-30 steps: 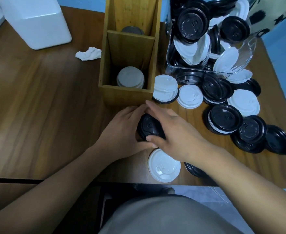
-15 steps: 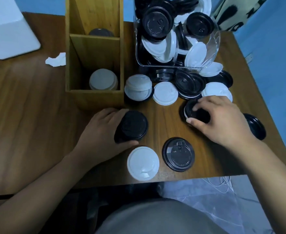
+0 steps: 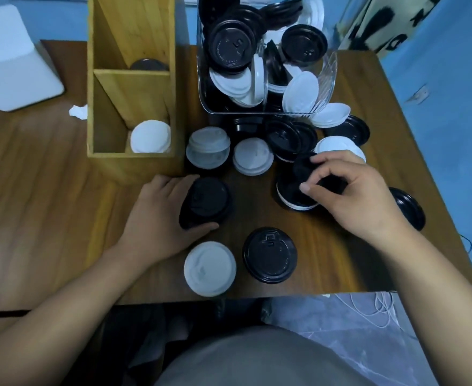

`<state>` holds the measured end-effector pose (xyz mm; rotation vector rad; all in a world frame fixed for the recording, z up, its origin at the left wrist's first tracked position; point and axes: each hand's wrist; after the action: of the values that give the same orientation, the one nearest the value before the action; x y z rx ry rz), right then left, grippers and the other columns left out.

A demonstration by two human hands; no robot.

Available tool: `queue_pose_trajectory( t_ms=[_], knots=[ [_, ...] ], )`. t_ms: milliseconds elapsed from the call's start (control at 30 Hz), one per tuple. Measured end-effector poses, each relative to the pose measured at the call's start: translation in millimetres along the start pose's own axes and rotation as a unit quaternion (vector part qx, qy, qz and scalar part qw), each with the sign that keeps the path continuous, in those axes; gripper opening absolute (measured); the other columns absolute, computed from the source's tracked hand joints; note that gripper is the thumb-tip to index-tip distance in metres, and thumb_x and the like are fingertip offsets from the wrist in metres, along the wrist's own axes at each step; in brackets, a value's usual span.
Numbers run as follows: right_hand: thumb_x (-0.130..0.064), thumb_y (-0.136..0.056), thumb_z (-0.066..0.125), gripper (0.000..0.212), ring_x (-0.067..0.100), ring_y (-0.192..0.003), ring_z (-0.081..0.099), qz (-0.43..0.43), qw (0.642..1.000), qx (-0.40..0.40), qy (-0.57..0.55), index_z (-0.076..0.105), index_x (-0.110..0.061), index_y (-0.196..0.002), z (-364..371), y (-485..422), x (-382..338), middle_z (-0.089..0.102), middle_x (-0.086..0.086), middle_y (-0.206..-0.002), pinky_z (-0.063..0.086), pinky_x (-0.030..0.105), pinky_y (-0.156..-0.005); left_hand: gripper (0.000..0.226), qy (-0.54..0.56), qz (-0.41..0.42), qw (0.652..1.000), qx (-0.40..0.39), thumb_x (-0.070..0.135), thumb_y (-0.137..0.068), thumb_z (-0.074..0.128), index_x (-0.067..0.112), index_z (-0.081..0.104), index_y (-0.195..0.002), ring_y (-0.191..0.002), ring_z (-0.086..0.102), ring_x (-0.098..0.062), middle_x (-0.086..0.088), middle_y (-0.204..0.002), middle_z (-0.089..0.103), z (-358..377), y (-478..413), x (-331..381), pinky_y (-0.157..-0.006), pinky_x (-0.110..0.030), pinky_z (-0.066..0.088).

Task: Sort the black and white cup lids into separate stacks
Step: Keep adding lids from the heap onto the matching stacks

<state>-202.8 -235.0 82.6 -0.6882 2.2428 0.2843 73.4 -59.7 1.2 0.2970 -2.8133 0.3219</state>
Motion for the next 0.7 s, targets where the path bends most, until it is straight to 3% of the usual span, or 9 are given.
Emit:
queue_pose_trajectory(
  t_ms=[100,167,233,300,400,500,567,600,700],
  knots=[
    [-0.023,-0.091,0.072,0.010,0.001,-0.116,0.060,0.027,0.993,0.049,-0.100,0.069,-0.023,-0.081,-11.3,28.7,-3.9,0.070,-0.016,-0.116,0.044,0.027,-0.104,0.095,0.005,-0.008,1.000,-0.015,0.081,-0.075,0.062,0.018,0.051,-0.144,-0.112,0.049,-0.019,0.003,-0.122,0.065,-2.3,-0.4,1.7,-0.094,-0.034,0.041],
    [-0.023,-0.093,0.068,0.013,0.009,-0.108,0.065,0.082,0.970,0.048,-0.224,0.068,-0.016,-0.083,-10.2,60.1,-3.2,0.073,-0.009,-0.110,0.046,0.033,-0.101,0.094,0.013,-0.013,1.000,-0.017,0.080,-0.075,0.063,0.018,0.051,-0.145,-0.112,0.049,-0.019,0.002,-0.122,0.064,-3.9,-0.9,3.1,-0.094,-0.035,0.041],
    [-0.027,-0.092,0.065,0.019,0.021,-0.099,0.061,0.150,0.918,0.044,-0.364,0.066,-0.010,-0.083,-2.4,88.4,-0.8,0.070,0.006,-0.099,0.045,0.044,-0.099,0.093,0.021,-0.015,0.999,-0.018,0.079,-0.075,0.062,0.018,0.050,-0.144,-0.112,0.050,-0.021,0.001,-0.121,0.064,-5.3,-1.0,4.9,-0.094,-0.039,0.044],
    [-0.023,-0.094,0.059,0.018,0.026,-0.099,0.058,0.217,0.854,0.059,-0.469,0.066,-0.010,-0.084,7.6,106.2,1.8,0.066,0.014,-0.097,0.046,0.047,-0.104,0.092,0.031,-0.018,0.999,-0.020,0.078,-0.075,0.063,0.019,0.049,-0.145,-0.112,0.050,-0.023,0.001,-0.119,0.063,-5.8,-0.7,6.4,-0.095,-0.043,0.047],
    [-0.016,-0.100,0.052,0.018,0.027,-0.104,0.056,0.271,0.810,0.094,-0.512,0.063,-0.007,-0.090,19.5,118.5,10.1,0.064,0.016,-0.100,0.047,0.045,-0.106,0.089,0.034,-0.019,0.999,-0.020,0.075,-0.075,0.064,0.023,0.047,-0.144,-0.111,0.048,-0.023,0.003,-0.117,0.062,-6.4,-0.7,8.1,-0.093,-0.043,0.046],
    [-0.013,-0.101,0.054,0.018,0.028,-0.096,0.057,0.284,0.840,0.114,-0.448,0.064,-0.008,-0.087,23.6,125.4,23.6,0.064,0.017,-0.094,0.048,0.041,-0.097,0.086,0.031,-0.020,0.999,-0.023,0.073,-0.076,0.066,0.024,0.047,-0.144,-0.110,0.047,-0.023,0.004,-0.118,0.062,-5.8,-0.1,8.7,-0.093,-0.043,0.046],
    [-0.016,-0.099,0.063,0.019,0.034,-0.085,0.061,0.257,0.893,0.106,-0.353,0.067,-0.009,-0.081,21.5,129.7,33.7,0.068,0.017,-0.088,0.050,0.048,-0.094,0.087,0.032,-0.022,0.999,-0.022,0.073,-0.077,0.066,0.023,0.048,-0.145,-0.111,0.047,-0.023,0.004,-0.119,0.062,-5.0,0.5,8.6,-0.093,-0.044,0.047],
    [-0.019,-0.097,0.067,0.020,0.034,-0.082,0.062,0.236,0.925,0.101,-0.280,0.067,-0.012,-0.079,19.5,131.9,38.4,0.070,0.013,-0.084,0.052,0.046,-0.090,0.087,0.033,-0.021,0.999,-0.021,0.073,-0.077,0.065,0.022,0.047,-0.145,-0.111,0.048,-0.023,0.003,-0.119,0.062,-4.7,0.9,8.5,-0.093,-0.045,0.047],
    [-0.021,-0.092,0.072,0.011,0.011,-0.074,0.063,0.172,0.975,0.127,-0.065,0.067,-0.024,-0.083,11.5,136.7,46.8,0.069,-0.005,-0.078,0.047,0.019,-0.068,0.087,0.031,-0.016,0.999,-0.017,0.074,-0.078,0.064,0.021,0.047,-0.145,-0.110,0.048,-0.023,0.003,-0.118,0.062,-5.4,1.6,8.2,-0.092,-0.046,0.048]
  ],
)
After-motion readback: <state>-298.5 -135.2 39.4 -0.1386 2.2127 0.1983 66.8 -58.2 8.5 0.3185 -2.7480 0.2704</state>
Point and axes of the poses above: each hand's wrist, its own y-axis away from the middle knuckle, its own z-axis out of the palm, x = y × z
